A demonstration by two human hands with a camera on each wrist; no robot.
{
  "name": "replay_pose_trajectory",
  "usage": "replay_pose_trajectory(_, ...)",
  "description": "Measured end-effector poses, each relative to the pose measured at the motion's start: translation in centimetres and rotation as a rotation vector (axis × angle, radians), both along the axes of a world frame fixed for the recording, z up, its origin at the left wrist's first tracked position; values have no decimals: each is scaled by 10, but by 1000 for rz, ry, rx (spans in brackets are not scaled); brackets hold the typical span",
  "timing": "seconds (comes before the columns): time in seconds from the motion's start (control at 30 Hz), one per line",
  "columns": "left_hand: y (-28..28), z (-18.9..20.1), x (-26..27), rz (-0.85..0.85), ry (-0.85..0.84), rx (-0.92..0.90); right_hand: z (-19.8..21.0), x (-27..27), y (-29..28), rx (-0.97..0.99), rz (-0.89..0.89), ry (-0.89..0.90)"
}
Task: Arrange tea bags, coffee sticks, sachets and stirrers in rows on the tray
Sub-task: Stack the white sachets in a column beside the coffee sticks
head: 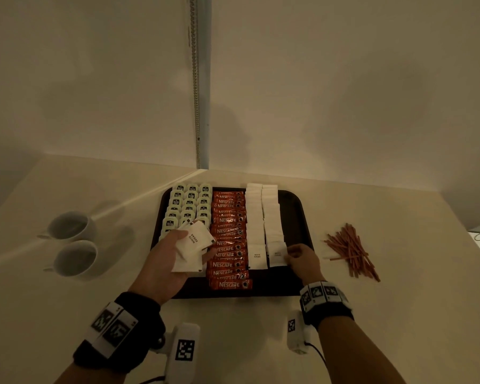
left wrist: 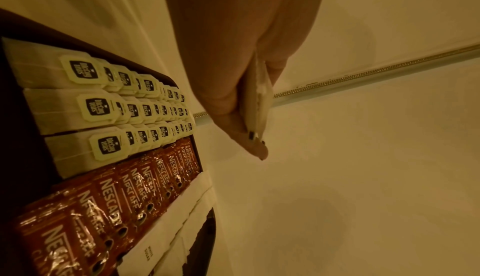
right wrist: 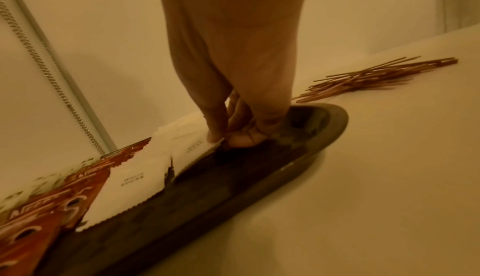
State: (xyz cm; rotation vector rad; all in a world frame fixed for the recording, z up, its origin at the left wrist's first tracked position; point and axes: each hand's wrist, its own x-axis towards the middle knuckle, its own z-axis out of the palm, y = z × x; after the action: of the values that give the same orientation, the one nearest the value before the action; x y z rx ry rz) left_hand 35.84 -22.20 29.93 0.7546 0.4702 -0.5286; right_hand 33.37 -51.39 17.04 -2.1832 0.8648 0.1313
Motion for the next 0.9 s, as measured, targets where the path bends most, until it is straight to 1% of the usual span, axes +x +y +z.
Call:
replay_pose_trajectory(0.23,0,-1,1,31,-15,20,-3,4,8,-108,-23,-24)
replay_pose_trajectory(0.3,-1,0,1,34,-30,30,3,4,11,-145,-21,-18)
replay_pose_trajectory(0.37,-1,-1,2,37,-64,31,19,6,19,-145,-4,-91)
replay_pose_trajectory(0.4,-2,-1,2,31,-84,33,32,8,27,-98,23,-155)
replay_pose_trajectory(0.43,-3,-1,2,24,-102,42,49,10,39,-10,69,-225)
replay_pose_trajectory(0.5,-6,1,3,-5,-144,87,87,14,68,253,226,-337)
replay_pose_trajectory(0.53,-8,2,3,-26,-171,120,106,16,82,373,312,-363)
replay_pose_trajectory(0.57,-11,4,3,-48,-202,158,120,18,95,453,386,-374)
replay_pose_trajectory(0.6,-13,6,4,-69,-239,201,130,20,105,487,445,-382)
replay_pose_trajectory(0.67,-17,10,6,-107,-325,276,141,23,117,456,526,-409)
replay_pose_trajectory(0.73,-18,14,8,-109,-388,320,143,24,120,486,516,-435)
replay_pose_trajectory(0.77,-18,14,9,-95,-396,328,143,24,120,561,467,-443)
replay_pose_trajectory(0.83,-16,13,10,-73,-395,340,142,21,119,775,359,-447)
replay_pose_trajectory(0.9,-15,12,10,-56,-420,393,140,17,121,914,314,-444)
